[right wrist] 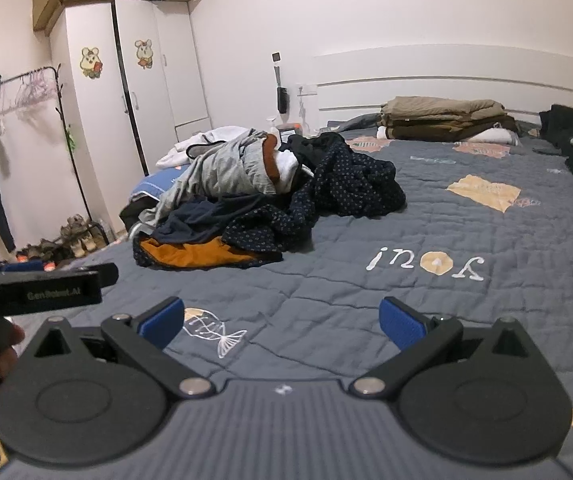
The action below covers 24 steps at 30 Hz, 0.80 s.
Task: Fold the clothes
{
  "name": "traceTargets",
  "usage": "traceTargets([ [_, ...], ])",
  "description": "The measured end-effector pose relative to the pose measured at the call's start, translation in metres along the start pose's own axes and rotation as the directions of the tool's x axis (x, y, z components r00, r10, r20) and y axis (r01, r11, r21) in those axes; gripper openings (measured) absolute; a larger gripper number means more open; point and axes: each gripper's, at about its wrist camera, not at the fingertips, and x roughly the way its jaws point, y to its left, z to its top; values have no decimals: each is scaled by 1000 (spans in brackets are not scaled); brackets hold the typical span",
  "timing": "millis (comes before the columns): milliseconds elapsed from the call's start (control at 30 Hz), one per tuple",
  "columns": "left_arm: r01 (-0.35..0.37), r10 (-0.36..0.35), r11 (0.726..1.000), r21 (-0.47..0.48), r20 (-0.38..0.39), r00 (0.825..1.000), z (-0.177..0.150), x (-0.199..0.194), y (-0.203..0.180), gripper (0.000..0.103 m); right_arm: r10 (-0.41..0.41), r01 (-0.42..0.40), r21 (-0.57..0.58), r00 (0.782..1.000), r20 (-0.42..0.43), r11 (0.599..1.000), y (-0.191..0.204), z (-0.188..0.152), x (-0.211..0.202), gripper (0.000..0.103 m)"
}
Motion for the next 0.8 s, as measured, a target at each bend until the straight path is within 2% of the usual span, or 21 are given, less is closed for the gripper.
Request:
traceTargets([
  [167,4,-4,1000,10,14,1000,0,0,0,103,21,-21,47,1000,-4,999,-6,-1,1,103],
  [500,36,-37,999,29,46,998,3,0,4,103,32,-32,44,999,4,999,0,0,8,103],
  [800,85,-84,996,-9,46,995,13,20,24,103,-1,2,52,1000,-25,999,14,21,48,103],
])
